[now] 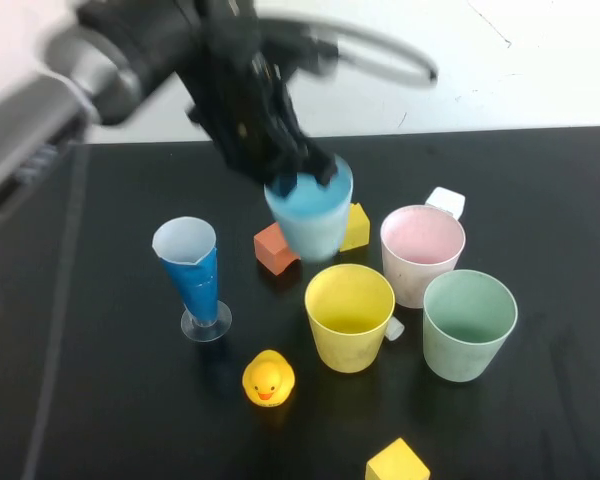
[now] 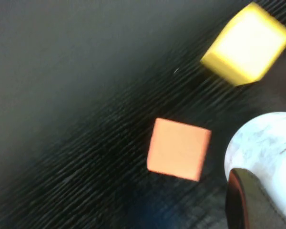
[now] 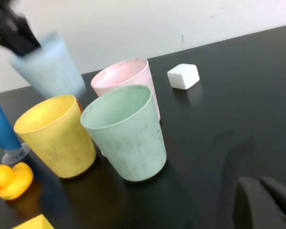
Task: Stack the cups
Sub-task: Pick up the blue cup, then place the blue cup on the yellow cup
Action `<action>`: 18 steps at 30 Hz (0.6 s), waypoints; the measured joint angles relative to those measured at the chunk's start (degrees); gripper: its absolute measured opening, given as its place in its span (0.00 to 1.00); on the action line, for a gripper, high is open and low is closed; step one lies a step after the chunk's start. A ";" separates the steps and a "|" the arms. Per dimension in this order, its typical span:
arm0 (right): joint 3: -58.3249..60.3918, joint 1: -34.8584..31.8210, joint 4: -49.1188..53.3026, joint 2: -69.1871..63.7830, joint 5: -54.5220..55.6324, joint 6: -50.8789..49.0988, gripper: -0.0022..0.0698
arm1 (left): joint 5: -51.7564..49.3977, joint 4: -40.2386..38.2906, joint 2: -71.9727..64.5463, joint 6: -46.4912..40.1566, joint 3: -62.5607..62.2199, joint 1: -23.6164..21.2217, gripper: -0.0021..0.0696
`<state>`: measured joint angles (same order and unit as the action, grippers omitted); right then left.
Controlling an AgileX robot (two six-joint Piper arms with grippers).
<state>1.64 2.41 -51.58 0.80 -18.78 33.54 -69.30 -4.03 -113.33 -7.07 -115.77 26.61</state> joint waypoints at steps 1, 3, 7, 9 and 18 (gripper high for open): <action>0.00 0.00 0.00 0.00 0.00 0.00 0.03 | -0.55 -0.11 1.51 0.00 -0.65 0.31 0.04; 0.00 0.00 0.00 0.00 0.00 0.04 0.03 | -1.23 -0.11 4.66 0.00 -1.20 1.27 0.04; 0.00 0.00 0.00 0.00 0.00 0.04 0.03 | -1.94 -0.13 8.65 0.00 -1.23 5.95 0.04; 0.00 0.00 0.00 0.00 0.00 0.04 0.03 | -1.98 0.58 9.19 0.00 -0.46 8.40 0.04; 0.00 0.00 0.00 0.00 0.00 0.04 0.03 | -2.07 4.03 9.09 0.82 8.51 11.94 0.04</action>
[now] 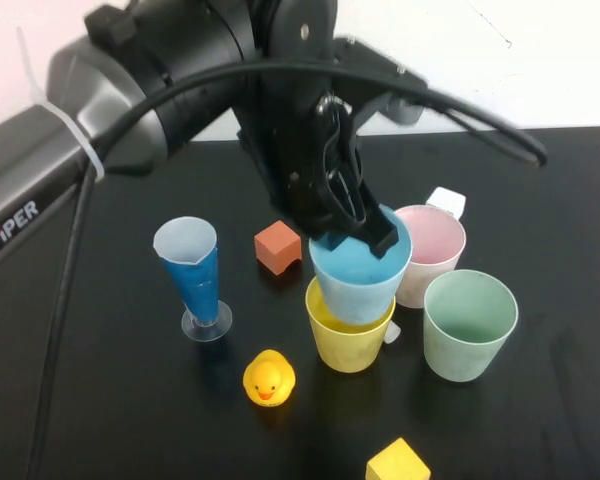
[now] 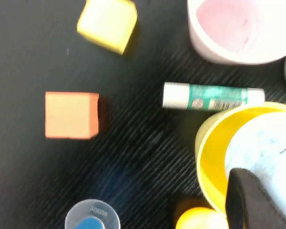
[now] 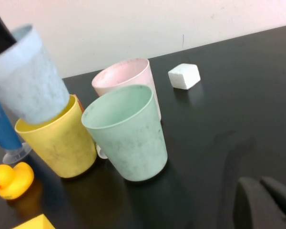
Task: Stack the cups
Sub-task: Place the blue cup on the yellow cup, then pick up the pink cup
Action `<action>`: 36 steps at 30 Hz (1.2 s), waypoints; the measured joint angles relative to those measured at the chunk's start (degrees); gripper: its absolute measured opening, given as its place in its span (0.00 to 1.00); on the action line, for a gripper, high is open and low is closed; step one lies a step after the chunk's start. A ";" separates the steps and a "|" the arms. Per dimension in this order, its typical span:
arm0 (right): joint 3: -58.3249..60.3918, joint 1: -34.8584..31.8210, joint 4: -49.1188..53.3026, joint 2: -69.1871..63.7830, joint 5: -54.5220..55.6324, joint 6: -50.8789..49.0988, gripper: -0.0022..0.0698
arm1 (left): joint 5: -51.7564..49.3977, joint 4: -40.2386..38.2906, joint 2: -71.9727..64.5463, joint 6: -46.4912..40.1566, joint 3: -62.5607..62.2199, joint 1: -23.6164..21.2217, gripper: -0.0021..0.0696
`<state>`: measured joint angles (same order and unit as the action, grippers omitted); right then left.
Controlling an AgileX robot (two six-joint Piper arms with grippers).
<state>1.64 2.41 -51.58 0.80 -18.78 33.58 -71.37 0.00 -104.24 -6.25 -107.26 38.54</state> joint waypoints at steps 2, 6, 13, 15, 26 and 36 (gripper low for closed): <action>0.00 0.00 0.00 0.00 0.00 0.00 0.03 | 0.00 0.00 0.00 0.14 0.81 0.00 0.04; 0.00 0.00 0.00 0.00 0.00 0.00 0.03 | 0.00 0.41 0.00 0.14 1.06 0.00 0.04; 0.00 0.00 -0.41 0.00 0.00 0.00 0.03 | 0.00 0.56 -1.49 -0.63 1.06 0.00 0.10; 0.00 0.00 -0.45 0.00 0.00 0.00 0.03 | 0.00 0.56 -1.85 -0.77 1.06 0.00 0.20; -10.79 0.00 6.58 -2.83 -5.14 2.61 0.03 | 0.10 2.96 4.21 -0.77 1.19 -0.11 0.17; -43.11 0.00 24.92 -37.40 -25.67 4.45 0.03 | 3.29 2.37 27.79 -0.66 15.16 -0.11 0.03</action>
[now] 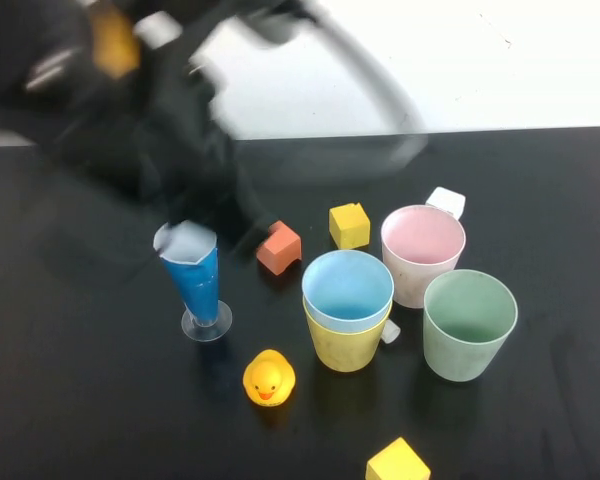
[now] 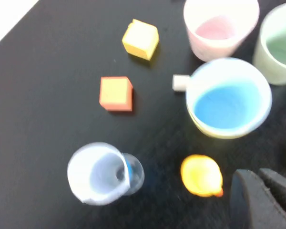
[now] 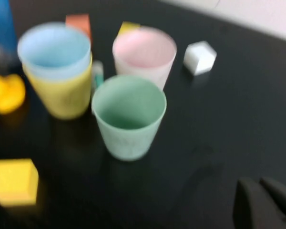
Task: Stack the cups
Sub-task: Pick up the pink cup
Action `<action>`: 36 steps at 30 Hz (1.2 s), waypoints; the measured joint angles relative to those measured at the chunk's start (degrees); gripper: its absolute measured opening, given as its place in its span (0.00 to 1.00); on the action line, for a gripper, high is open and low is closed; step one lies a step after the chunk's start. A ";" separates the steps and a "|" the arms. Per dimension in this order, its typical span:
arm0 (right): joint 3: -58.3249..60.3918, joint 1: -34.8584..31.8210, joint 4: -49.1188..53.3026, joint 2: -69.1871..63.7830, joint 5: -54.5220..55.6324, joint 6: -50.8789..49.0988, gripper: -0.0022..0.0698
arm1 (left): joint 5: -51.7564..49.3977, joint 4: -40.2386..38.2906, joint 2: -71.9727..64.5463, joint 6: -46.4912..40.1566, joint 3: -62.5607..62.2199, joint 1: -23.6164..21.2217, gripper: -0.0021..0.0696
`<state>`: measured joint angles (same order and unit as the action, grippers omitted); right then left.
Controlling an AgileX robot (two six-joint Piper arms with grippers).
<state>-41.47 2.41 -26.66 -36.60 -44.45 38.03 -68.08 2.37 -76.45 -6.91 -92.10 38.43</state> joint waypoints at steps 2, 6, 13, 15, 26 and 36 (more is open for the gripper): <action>-7.48 0.00 1.72 -7.64 -5.82 1.51 0.03 | 1.74 -0.20 5.65 0.40 5.39 0.00 0.03; -19.79 0.00 2.41 -20.90 -17.07 4.35 0.03 | 5.75 -0.48 15.22 1.15 18.40 0.00 0.03; -37.36 5.03 4.78 -39.20 -26.08 4.06 0.03 | 10.05 -0.23 27.13 3.07 36.92 0.00 0.03; -41.38 7.81 7.56 -43.92 -26.21 2.48 0.03 | 11.37 -0.20 29.48 3.34 41.16 0.00 0.03; -57.84 16.04 17.33 -64.73 -26.35 -2.59 0.07 | 12.21 0.60 35.02 3.55 48.04 0.00 0.03; -60.02 16.18 12.40 -72.15 -25.62 -0.49 0.59 | 12.60 0.96 35.02 3.55 48.04 0.00 0.03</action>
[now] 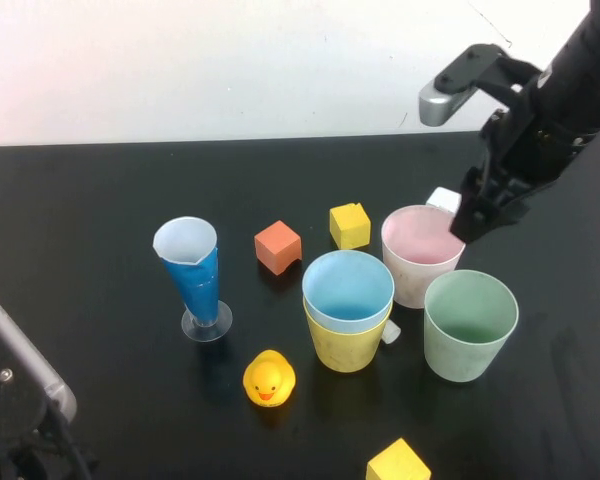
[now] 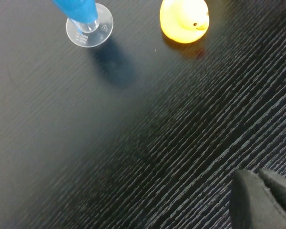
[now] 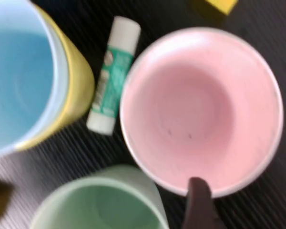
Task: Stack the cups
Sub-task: Pick up the pink cup
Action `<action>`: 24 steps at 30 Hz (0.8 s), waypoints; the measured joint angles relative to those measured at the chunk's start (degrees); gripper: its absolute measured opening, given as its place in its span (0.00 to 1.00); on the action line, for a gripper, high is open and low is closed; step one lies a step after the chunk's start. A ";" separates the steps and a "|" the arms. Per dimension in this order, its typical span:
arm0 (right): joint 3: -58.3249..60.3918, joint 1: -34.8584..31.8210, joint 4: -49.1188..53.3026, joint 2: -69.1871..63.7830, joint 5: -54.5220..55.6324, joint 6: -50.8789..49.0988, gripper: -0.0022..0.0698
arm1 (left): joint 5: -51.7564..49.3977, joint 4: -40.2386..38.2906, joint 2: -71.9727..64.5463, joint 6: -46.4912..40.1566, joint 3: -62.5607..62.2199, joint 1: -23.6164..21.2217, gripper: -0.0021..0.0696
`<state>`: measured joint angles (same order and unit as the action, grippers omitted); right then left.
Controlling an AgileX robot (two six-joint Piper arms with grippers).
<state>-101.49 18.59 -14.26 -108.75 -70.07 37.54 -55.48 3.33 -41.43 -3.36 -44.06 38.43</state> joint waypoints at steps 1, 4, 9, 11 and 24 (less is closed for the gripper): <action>0.00 0.00 -0.75 -0.28 0.53 0.00 0.62 | 0.00 0.00 0.00 0.00 0.00 0.00 0.03; -0.12 0.00 -2.81 -1.54 2.22 0.00 0.65 | 0.09 0.49 0.00 0.00 0.00 0.00 0.03; -0.14 0.00 -3.42 -5.49 4.34 -0.24 0.58 | 0.54 1.01 0.00 0.00 0.00 0.00 0.03; -0.14 0.00 -3.42 -7.34 4.59 -0.33 0.48 | 0.54 1.11 0.00 0.00 0.00 0.00 0.03; -5.78 0.00 -1.80 -3.89 0.66 -0.33 0.07 | 0.32 0.90 0.00 1.17 0.00 0.00 0.03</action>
<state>-107.27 18.59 -16.05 -112.64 -69.41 37.21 -55.16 4.23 -41.43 -2.19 -44.06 38.43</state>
